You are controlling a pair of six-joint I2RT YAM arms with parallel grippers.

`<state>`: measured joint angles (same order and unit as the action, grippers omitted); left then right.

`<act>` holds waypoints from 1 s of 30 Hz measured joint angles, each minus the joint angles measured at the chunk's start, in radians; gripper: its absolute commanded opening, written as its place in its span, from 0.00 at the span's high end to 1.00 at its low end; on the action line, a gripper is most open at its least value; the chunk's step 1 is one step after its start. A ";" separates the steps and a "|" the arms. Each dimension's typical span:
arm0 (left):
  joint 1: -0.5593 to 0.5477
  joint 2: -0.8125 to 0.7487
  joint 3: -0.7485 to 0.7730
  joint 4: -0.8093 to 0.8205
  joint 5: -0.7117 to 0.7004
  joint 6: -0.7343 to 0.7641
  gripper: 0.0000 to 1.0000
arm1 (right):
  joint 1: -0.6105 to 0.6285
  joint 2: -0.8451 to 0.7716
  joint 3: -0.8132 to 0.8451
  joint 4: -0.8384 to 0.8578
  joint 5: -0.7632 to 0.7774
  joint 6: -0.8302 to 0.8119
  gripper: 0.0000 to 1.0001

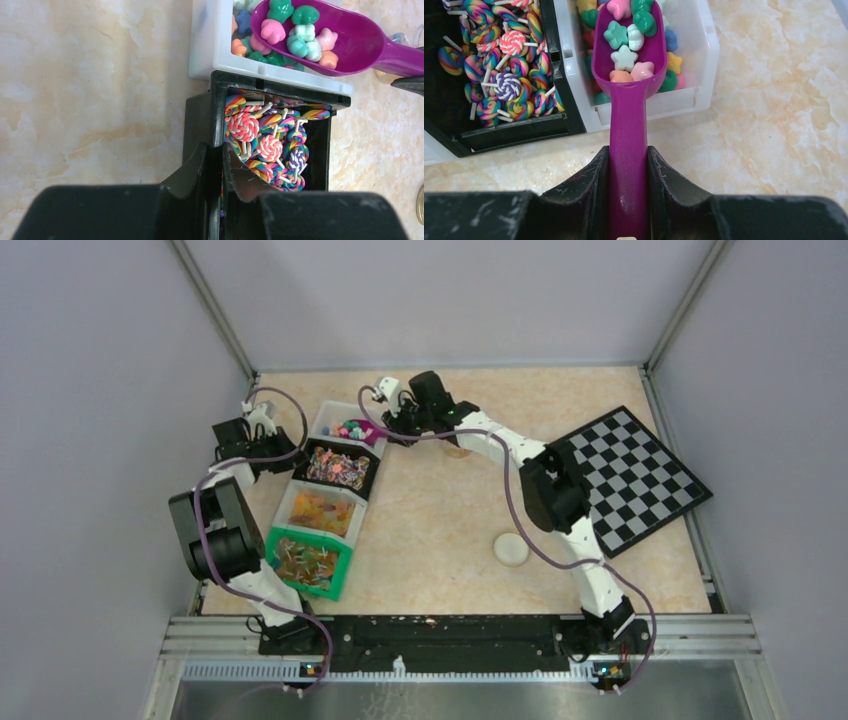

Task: Pack the candies
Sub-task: Place the fake candies in the packing bottle.

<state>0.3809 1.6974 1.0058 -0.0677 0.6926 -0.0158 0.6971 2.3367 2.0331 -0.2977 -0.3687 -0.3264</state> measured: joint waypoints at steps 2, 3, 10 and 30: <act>0.001 0.000 0.000 0.001 0.005 -0.002 0.77 | -0.002 -0.001 -0.025 0.033 -0.008 0.018 1.00; 0.002 0.000 0.000 0.002 0.010 -0.004 0.71 | -0.002 -0.002 -0.037 0.047 -0.015 0.026 1.00; 0.014 -0.041 0.011 0.078 0.058 -0.046 0.42 | -0.018 -0.040 -0.119 0.135 -0.056 0.089 1.00; 0.014 -0.204 0.023 0.105 0.076 -0.068 0.01 | -0.041 -0.191 -0.309 0.278 -0.101 0.160 1.00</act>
<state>0.3950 1.4933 1.0286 0.0376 0.7689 -0.0841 0.6559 2.1460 1.7241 -0.0196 -0.4698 -0.1661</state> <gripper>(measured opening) 0.987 0.270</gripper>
